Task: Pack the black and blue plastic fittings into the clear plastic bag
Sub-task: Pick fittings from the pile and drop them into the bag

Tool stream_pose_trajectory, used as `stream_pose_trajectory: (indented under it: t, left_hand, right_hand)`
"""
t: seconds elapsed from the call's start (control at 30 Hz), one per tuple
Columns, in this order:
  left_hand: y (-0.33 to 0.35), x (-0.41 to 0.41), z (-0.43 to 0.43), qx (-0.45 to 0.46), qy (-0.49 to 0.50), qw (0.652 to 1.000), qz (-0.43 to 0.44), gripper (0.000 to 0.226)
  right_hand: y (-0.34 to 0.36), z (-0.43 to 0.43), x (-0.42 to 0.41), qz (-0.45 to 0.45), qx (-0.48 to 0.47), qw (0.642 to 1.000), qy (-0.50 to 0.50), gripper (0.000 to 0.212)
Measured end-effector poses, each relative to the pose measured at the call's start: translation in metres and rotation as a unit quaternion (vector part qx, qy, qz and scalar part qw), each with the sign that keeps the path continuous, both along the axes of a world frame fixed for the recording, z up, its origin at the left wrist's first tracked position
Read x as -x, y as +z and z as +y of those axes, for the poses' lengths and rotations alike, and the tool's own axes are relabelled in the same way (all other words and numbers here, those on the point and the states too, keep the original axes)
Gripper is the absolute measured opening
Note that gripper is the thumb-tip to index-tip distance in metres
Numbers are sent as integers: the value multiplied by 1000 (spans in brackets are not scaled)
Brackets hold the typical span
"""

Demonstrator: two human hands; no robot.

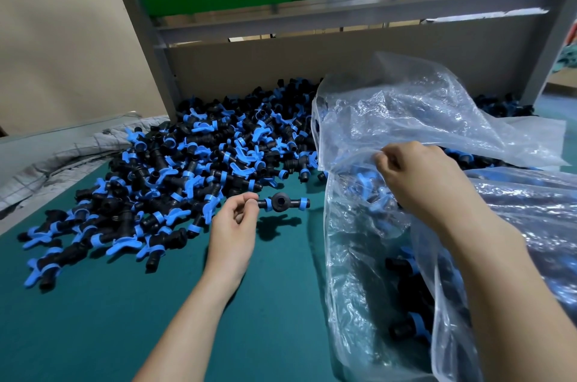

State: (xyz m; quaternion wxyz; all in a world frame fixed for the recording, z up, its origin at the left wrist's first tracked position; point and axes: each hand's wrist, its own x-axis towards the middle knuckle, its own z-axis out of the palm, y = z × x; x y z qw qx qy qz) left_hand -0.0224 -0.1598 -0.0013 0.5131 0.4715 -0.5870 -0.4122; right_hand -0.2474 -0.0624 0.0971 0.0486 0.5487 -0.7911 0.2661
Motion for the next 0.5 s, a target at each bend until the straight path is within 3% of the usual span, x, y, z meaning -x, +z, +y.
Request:
stream_pose_trajectory:
  t: [0.3,0.5]
  left_hand:
    - [-1,-1,-1,-4,1,1000,9,13]
    - [23,14,27,57,-48,993,88,13]
  right_hand:
    - [1,1,0,-10,5,1000,1,40]
    - [5,1,-3,-23,10,1000,-1,38]
